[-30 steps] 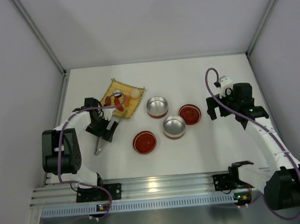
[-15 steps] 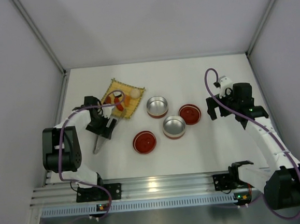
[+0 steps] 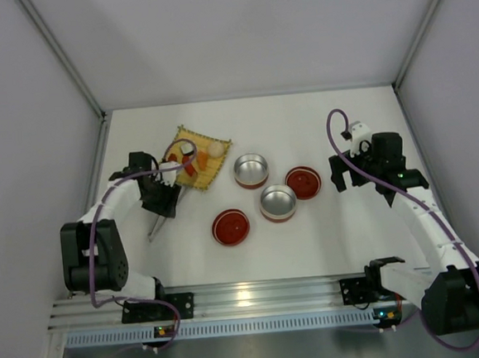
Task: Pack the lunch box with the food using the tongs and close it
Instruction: Pick up the clamp from the plate, then pick up the fake food from the plate.
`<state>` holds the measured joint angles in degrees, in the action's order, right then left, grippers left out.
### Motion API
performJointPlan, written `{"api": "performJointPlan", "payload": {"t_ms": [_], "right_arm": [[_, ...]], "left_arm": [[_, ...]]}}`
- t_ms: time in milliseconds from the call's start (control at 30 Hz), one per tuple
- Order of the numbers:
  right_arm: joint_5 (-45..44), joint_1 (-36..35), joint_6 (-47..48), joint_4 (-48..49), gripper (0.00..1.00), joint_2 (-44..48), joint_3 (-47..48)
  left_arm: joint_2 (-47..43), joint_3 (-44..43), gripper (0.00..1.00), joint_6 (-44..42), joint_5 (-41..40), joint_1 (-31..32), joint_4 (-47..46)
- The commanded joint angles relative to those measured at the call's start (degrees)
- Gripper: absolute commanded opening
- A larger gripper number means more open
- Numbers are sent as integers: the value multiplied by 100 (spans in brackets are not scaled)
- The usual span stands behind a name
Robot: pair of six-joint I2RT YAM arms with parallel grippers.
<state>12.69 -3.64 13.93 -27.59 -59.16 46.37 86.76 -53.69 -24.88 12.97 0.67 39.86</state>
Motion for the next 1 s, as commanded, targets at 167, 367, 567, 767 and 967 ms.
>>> {"api": "performJointPlan", "payload": {"t_ms": [167, 367, 567, 767, 967], "right_arm": [[76, -5, 57, -18, 99, 88, 30], [67, -14, 57, 0, 99, 106, 21], [32, -14, 66, 17, 99, 141, 4], [41, -5, 57, 35, 99, 132, 12], [58, -14, 48, 26, 99, 97, 21]], "left_arm": [[-1240, -791, 55, 326, 890, 4, 961], [-1539, -1328, 55, 554, 1286, 4, 1191], [-1680, -1618, 57, 660, 1585, 4, 1121], [-1189, -1996, 58, 643, 1577, 4, 1174], [-494, -2356, 57, 783, 1708, 4, 989]]}}
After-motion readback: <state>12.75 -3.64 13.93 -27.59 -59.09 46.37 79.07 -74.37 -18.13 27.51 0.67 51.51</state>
